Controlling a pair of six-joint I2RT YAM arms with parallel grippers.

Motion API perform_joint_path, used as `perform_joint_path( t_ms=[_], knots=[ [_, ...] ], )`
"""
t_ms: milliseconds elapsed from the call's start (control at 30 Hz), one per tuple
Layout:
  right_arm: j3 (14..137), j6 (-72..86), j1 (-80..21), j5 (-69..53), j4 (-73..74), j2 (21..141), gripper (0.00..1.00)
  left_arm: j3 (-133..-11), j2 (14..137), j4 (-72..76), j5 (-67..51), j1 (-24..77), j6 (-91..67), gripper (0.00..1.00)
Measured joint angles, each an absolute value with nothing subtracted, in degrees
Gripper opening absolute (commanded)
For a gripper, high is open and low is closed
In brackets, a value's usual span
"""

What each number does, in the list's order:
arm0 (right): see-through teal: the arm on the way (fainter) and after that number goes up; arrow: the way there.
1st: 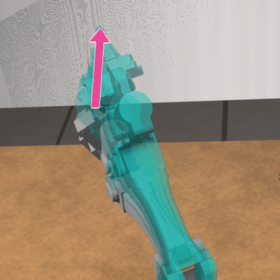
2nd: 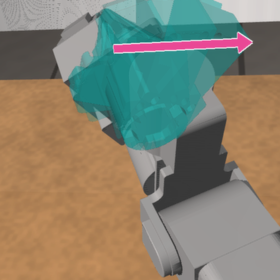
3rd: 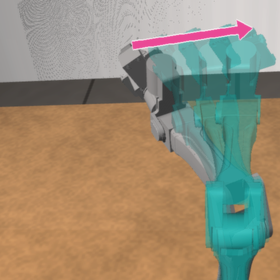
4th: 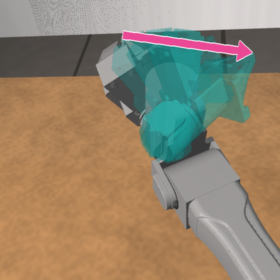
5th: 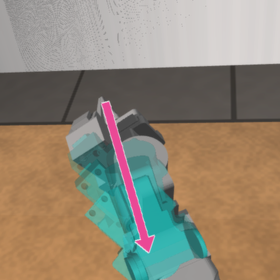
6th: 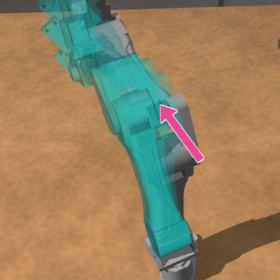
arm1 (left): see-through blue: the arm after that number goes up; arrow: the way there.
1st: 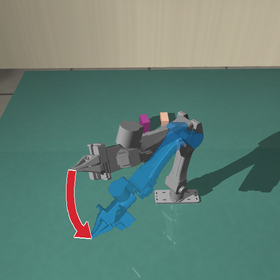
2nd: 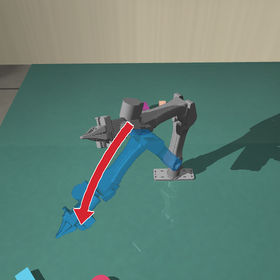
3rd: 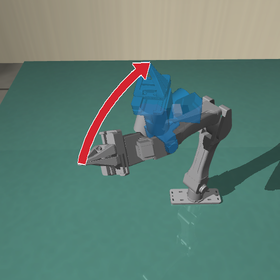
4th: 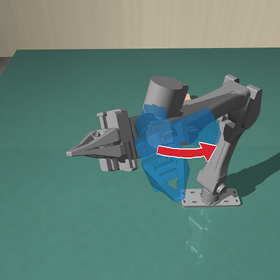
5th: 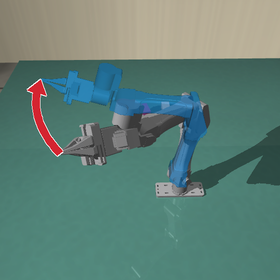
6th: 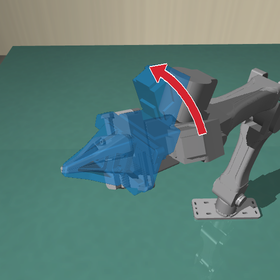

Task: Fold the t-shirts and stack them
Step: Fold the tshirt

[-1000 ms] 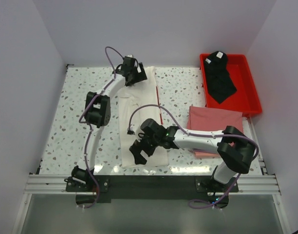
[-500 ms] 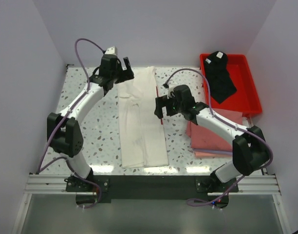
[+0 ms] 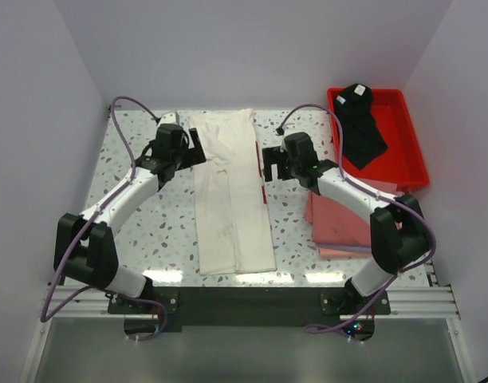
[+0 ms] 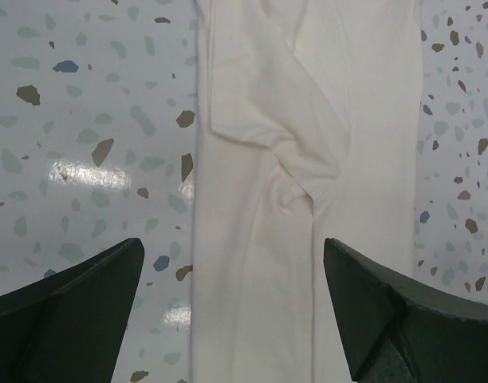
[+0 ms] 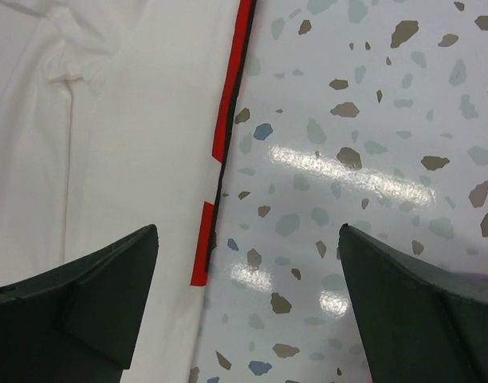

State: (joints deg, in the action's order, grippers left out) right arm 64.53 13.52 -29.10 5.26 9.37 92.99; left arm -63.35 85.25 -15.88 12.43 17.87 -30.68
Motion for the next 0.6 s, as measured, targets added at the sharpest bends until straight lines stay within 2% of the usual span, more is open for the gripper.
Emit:
perform_joint_path(
  t_ms=[300,600],
  knots=[
    [60.8,16.0,-28.8,1.1,9.8,90.8,0.99,-55.5,76.8,-16.1,10.0,17.8,-35.0,1.00],
    [51.9,18.0,-30.5,-5.8,13.5,79.0,0.99,-41.4,65.5,-21.6,4.1,22.3,-42.2,1.00]
  ],
)
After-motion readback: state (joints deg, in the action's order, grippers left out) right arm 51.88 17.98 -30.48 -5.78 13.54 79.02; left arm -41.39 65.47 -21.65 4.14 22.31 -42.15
